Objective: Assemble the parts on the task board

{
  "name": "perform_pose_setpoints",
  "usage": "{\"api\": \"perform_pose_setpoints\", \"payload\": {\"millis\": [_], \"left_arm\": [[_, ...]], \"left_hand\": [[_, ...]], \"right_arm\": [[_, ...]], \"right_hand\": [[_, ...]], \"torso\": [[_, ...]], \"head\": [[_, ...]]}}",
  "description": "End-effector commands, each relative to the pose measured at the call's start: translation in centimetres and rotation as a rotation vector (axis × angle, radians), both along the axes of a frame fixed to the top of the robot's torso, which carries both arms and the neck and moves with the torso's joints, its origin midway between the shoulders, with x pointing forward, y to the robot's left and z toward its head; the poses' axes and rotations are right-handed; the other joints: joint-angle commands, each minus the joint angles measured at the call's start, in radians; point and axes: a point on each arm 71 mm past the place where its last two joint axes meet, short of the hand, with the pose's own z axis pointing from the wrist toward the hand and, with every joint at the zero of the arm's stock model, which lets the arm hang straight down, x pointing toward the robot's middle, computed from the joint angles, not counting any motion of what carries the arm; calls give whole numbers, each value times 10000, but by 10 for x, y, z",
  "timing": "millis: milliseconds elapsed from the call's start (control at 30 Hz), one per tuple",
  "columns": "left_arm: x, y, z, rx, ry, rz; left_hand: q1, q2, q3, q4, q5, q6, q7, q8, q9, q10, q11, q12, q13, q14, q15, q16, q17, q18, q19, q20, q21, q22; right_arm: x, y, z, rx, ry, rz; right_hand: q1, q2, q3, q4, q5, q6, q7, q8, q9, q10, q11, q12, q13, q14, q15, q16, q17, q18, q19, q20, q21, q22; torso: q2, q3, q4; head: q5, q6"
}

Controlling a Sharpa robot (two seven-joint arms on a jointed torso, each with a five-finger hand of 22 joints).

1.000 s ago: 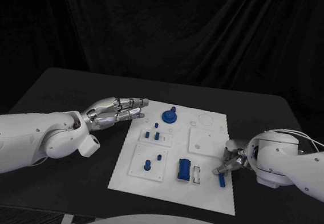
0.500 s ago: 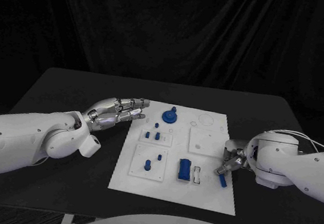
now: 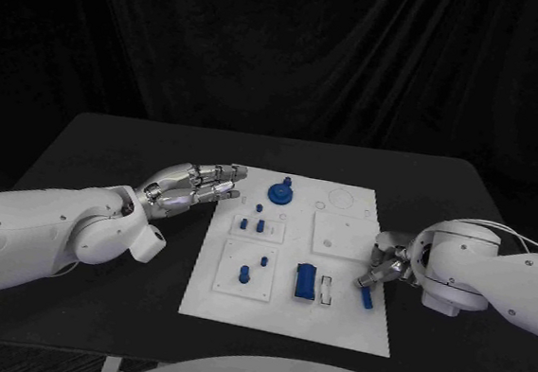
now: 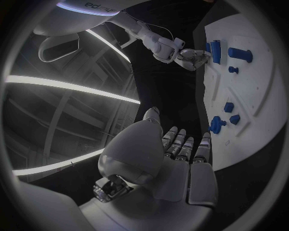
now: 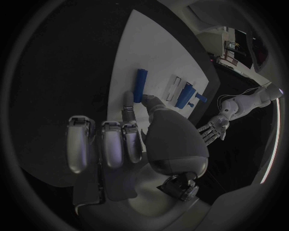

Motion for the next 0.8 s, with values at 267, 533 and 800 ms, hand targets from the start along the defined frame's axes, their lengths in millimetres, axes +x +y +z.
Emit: {"api": "perform_pose_setpoints", "payload": {"millis": [267,533,800], "left_arm": [[-1,-2,0,-186,59,-67],[-1,-2,-1,-190,91,-98],[-1,-2,-2,-158,133,-107]], "left_hand": [[114,-30,72,12,56,62,585,35,12,101,3,70,13,-5,70,47,16,-82,32,52,40,7],[126,-29,80,7,60,50,588,33,11,110,10,76,14,-5,74,48,17,-86,34,52,42,9],[131,-28,85,6,61,47,590,32,10,115,14,80,14,-5,76,47,16,-88,32,52,40,3]], "right_arm": [[-14,6,-2,1131,586,-1062],[-18,15,4,1430,599,-970],[-18,24,11,1708,589,-916]], "right_hand": [[9,-23,696,-617,56,-162,-207,39,-662,1055,-69,27,2627,798,-75,-51,1266,42,568,-26,-49,2249],[-66,-31,738,-641,-5,-158,-211,54,-648,1055,-73,27,2627,795,-79,-60,1245,44,567,-27,-56,2247],[-165,-36,806,-685,-150,-169,-216,68,-631,1055,-78,27,2627,793,-82,-65,1231,48,562,-30,-75,2242]], "torso": [[-1,0,2],[-4,1,-4],[-19,-10,0]], "head": [[-12,0],[22,0],[16,0]]}}
